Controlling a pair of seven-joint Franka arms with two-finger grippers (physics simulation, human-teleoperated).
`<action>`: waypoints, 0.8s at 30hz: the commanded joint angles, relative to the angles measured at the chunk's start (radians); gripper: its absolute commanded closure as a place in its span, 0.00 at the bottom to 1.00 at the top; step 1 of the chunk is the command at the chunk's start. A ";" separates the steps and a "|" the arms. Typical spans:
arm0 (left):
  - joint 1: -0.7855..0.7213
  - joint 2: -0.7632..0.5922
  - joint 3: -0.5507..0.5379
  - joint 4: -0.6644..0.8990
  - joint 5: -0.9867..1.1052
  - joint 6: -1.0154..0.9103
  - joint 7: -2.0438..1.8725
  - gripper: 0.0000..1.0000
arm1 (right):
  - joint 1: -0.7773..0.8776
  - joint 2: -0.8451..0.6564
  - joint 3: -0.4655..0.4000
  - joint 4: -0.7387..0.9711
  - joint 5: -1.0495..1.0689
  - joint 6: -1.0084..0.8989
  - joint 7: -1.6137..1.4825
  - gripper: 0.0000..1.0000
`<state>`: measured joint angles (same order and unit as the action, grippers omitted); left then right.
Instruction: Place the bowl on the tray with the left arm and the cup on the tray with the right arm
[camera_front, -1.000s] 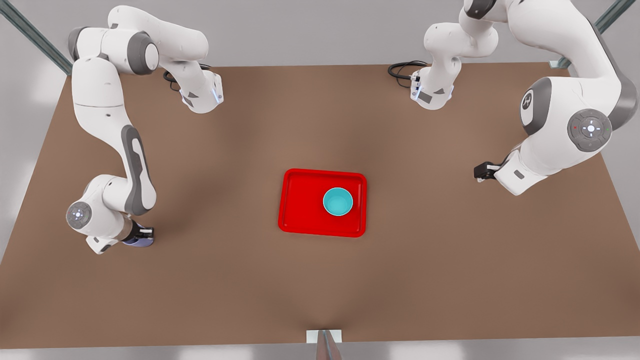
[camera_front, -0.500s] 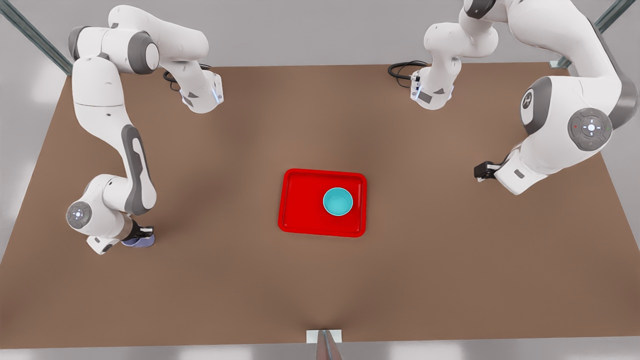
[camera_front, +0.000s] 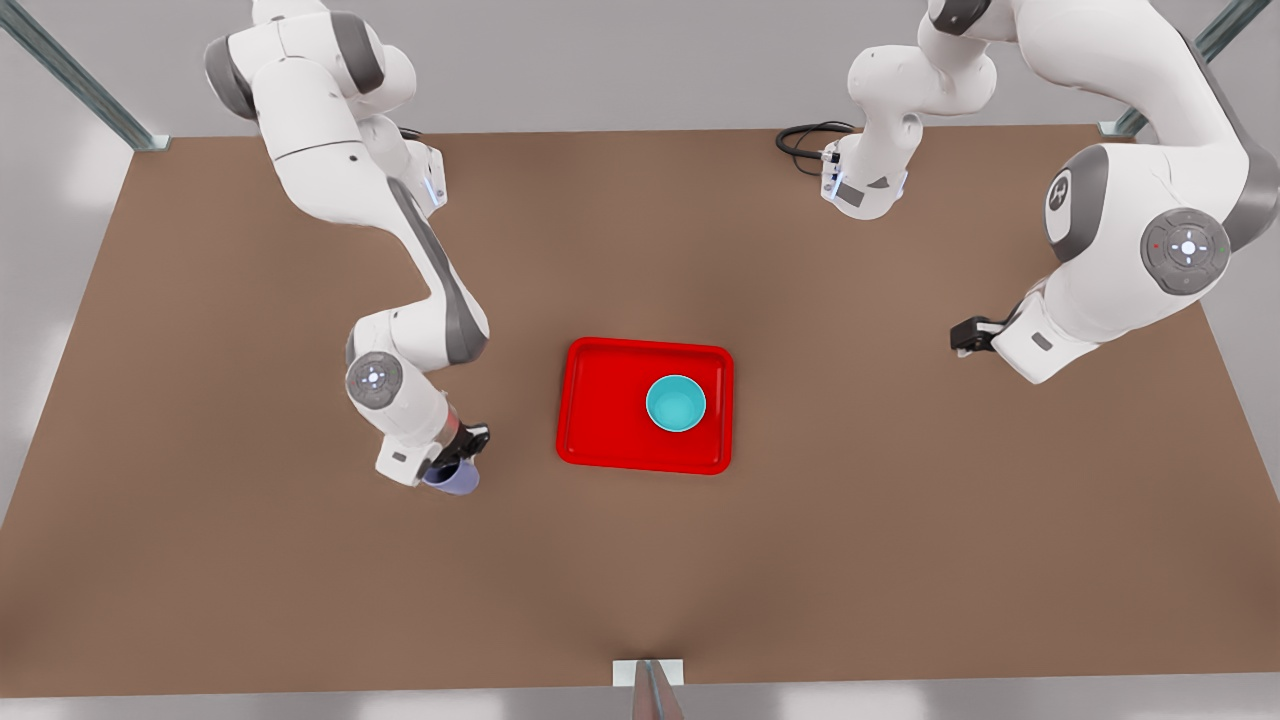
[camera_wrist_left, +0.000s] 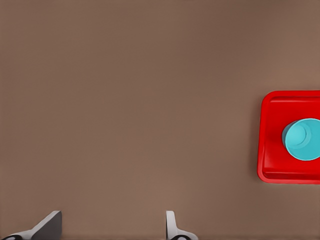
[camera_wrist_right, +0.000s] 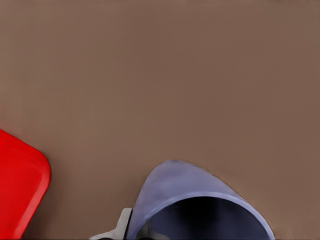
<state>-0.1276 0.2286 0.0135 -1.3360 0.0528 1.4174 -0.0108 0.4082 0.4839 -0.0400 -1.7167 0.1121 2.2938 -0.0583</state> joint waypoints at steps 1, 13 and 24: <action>0.000 0.001 0.002 0.001 0.001 0.000 0.000 0.00 | 0.015 0.001 0.002 0.002 -0.009 0.001 0.046 0.79; 0.003 0.009 0.003 0.000 0.001 0.000 -0.001 0.00 | 0.279 0.104 0.048 0.071 -0.032 0.007 0.477 0.79; 0.003 0.009 0.019 0.000 -0.001 0.000 0.000 0.00 | 0.323 0.202 0.049 0.120 -0.084 0.044 0.624 0.79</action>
<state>-0.1224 0.2378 0.0323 -1.3361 0.0529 1.4174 -0.0107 0.7362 0.6856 0.0092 -1.5969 0.0299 2.3391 0.5667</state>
